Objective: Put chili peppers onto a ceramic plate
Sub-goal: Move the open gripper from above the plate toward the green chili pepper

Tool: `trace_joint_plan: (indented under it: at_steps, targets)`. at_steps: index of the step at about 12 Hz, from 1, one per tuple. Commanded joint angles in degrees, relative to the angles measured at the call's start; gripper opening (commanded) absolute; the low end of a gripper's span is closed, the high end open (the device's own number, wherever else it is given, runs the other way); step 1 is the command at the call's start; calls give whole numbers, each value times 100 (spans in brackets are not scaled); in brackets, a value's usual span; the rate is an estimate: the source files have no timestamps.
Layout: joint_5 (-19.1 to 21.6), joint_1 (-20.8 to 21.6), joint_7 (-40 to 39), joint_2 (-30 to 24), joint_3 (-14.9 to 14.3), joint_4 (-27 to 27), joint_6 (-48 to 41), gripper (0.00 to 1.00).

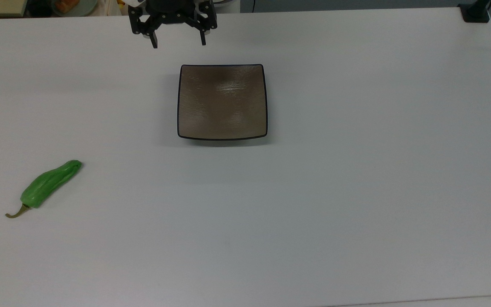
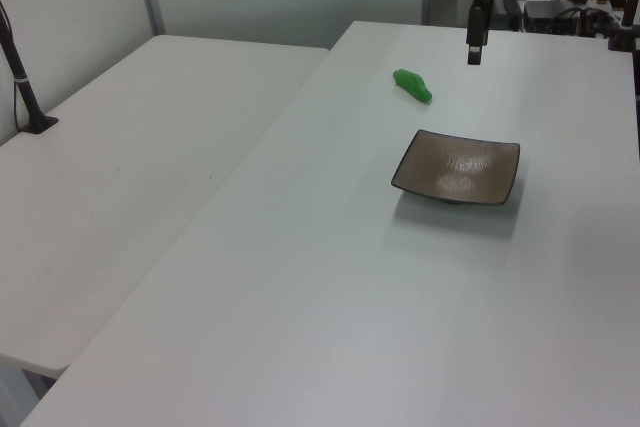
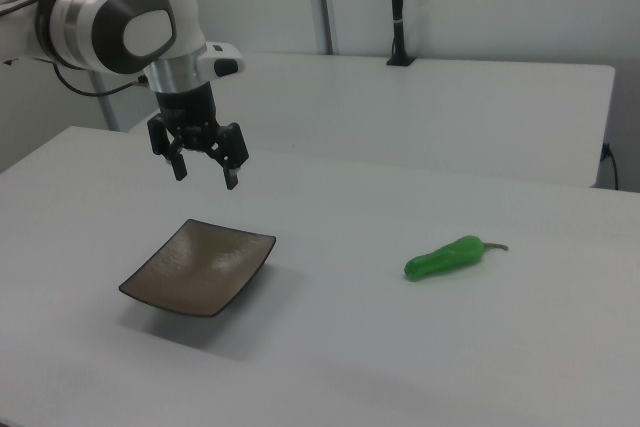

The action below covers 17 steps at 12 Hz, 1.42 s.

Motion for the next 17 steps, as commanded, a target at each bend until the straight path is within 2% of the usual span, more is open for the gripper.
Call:
trace_joint_plan:
  at_steps: [1,7,9,12,17]
  targets:
    - [14,7,272,-43,21,-51,295,100]
    - [-12,-55,729,247,-23,-43,1437,100]
    - [-12,-221,729,256,-32,-42,1719,100]
    - [-30,-310,756,397,-198,-51,2237,100]
    - [-152,-442,1580,1046,-620,-43,3501,100]
